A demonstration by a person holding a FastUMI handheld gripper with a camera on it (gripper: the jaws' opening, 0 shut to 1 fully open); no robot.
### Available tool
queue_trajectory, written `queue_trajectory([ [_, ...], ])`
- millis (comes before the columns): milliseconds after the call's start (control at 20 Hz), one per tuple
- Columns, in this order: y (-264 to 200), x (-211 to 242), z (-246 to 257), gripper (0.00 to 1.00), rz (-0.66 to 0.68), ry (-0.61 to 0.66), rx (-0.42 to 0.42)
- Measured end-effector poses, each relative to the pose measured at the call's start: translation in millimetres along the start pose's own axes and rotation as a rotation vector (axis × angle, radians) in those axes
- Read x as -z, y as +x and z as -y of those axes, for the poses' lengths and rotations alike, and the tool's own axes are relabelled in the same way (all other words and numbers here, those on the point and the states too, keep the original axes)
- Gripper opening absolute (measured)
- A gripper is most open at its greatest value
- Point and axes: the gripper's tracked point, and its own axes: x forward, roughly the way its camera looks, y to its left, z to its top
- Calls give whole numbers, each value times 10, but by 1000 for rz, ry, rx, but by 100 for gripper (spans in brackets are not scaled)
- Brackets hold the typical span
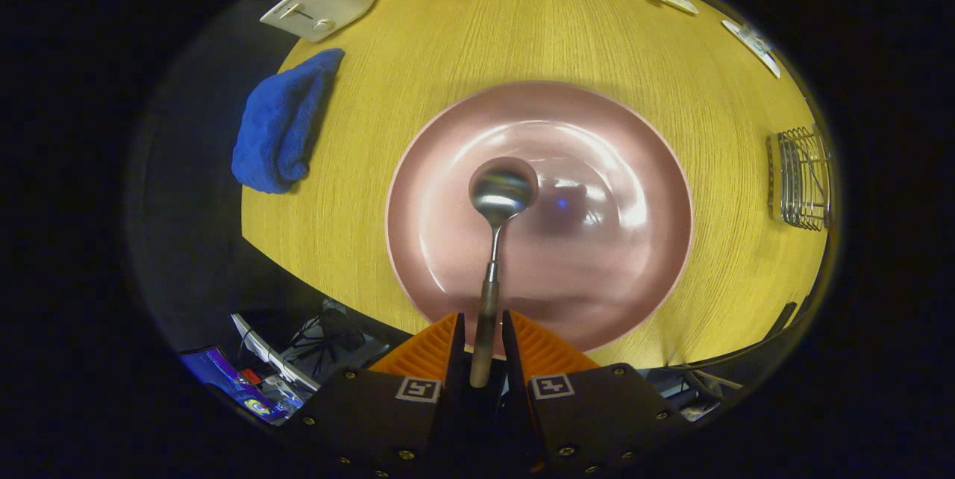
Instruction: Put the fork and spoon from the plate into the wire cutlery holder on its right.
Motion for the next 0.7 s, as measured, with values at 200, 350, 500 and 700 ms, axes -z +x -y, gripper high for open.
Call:
queue_trajectory([
  [200, 119, -14, 32, 30, -17, -1, 19],
  [350, 183, -11, 52, 30, -28, -3, 26],
  [500, 226, 27, 59, 30, -46, -2, 23],
  [700, 239, 38, 49, 30, -48, 4, 2],
])
